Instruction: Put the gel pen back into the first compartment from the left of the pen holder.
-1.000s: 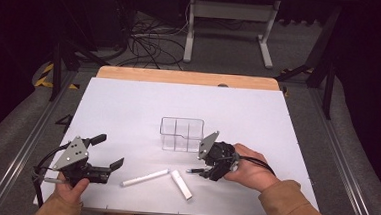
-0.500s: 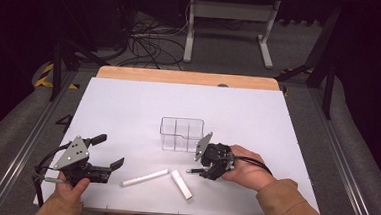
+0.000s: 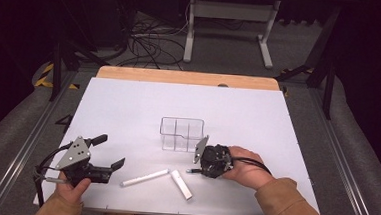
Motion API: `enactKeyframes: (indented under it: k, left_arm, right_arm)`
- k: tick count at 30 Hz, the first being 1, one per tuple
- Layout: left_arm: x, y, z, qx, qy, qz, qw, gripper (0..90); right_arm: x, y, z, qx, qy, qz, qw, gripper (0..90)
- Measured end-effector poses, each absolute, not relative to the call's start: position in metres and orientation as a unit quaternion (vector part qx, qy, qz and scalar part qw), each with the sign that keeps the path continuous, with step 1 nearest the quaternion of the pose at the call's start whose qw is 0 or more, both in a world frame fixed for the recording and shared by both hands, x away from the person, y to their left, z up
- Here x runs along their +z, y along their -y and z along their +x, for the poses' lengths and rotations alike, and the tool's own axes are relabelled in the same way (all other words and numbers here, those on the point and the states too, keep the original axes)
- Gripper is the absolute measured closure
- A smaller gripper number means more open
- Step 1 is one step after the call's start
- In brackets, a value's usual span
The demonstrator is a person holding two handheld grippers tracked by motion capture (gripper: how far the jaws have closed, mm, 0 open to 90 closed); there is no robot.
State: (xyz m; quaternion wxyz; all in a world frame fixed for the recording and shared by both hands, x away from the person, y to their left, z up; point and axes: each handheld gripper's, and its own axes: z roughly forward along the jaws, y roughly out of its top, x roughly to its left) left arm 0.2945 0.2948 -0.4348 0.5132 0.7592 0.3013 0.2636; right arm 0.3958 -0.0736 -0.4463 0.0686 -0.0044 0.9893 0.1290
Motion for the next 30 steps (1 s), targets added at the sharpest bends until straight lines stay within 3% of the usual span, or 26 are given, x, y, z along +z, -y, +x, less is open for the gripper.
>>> enactKeyframes:
  k: [13, 30]
  left_arm:
    - [-0.4353, -0.2937, 0.2949, 0.262, -0.302, 0.76, 0.511, 8.1]
    - [-0.4354, -0.294, 0.2949, 0.261, -0.302, 0.76, 0.514, 8.0]
  right_arm:
    - [-0.4495, 0.0728, 0.3929, 0.123, -0.989, -0.031, 0.076, 77.1]
    - [-0.4488, 0.072, 0.39, 0.113, -0.989, -0.054, 0.082, 79.5]
